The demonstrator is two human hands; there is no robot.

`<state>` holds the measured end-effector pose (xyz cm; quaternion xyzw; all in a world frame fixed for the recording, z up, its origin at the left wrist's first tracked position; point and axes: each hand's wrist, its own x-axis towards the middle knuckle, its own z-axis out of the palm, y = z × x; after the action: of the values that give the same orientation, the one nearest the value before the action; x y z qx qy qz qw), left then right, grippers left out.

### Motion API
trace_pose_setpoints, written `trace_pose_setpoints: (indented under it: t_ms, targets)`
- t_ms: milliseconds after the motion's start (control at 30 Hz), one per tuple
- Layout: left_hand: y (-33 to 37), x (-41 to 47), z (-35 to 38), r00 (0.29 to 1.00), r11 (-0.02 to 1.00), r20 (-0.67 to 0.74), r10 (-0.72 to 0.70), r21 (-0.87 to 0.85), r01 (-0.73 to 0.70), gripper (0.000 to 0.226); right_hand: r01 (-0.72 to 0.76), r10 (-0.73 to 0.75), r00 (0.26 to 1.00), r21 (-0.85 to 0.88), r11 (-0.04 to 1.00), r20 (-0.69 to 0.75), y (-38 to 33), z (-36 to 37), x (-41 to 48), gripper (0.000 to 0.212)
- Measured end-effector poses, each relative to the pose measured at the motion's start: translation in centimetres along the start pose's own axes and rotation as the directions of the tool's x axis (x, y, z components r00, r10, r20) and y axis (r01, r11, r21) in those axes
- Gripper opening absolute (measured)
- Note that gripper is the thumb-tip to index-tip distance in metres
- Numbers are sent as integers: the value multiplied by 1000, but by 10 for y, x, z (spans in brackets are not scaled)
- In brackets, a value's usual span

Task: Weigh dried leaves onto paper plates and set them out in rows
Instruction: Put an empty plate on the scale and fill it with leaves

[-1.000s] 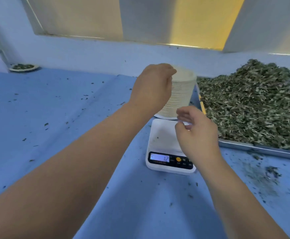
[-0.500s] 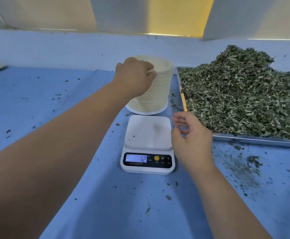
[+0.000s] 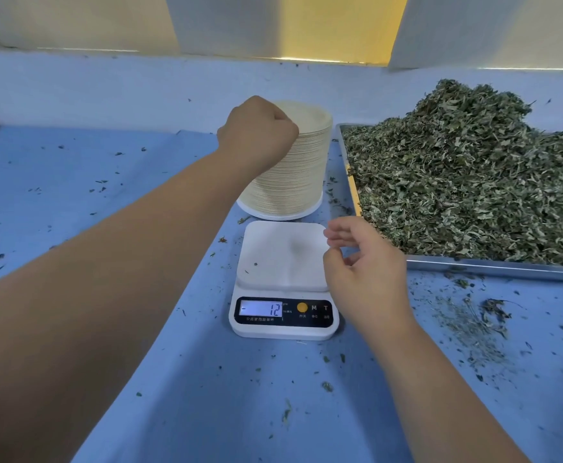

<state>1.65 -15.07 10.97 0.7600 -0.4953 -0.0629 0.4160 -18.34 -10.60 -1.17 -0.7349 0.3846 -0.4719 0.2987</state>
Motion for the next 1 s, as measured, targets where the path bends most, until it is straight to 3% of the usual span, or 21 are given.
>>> trace_pose_setpoints:
  t_ms: [67, 167, 333, 467, 667, 867, 1000]
  targets:
    - [4, -2, -2, 1000, 1000, -17, -13, -29, 13, 25, -4, 4, 1000, 1, 1000, 10, 0, 0, -1, 33]
    - [7, 1, -2, 999, 999, -32, -15, 29, 16, 15, -2, 2, 1000, -10, 1000, 20, 1, 0, -1, 33]
    - [7, 6, 0, 981, 927, -15, 192, 330, -176, 24, -8, 8, 999, -6, 1000, 31, 3, 0, 0, 32]
    - [9, 4, 0, 948, 859, 27, 318, 416, -300, 23, -7, 7, 999, 2, 1000, 40, 3, 1, -2, 33]
    - [3, 4, 1, 915, 838, 18, 402, 396, -376, 27, -22, 22, 999, 3, 1000, 36, 3, 3, -1, 34]
    - [-4, 3, 2, 853, 716, 96, 513, 501, -487, 34, 12, -11, 999, -14, 1000, 36, 2, 4, -2, 34]
    - [-1, -1, 5, 826, 638, 153, 543, 564, -524, 56, 12, -11, 999, -27, 1000, 36, 2, 3, -1, 33]
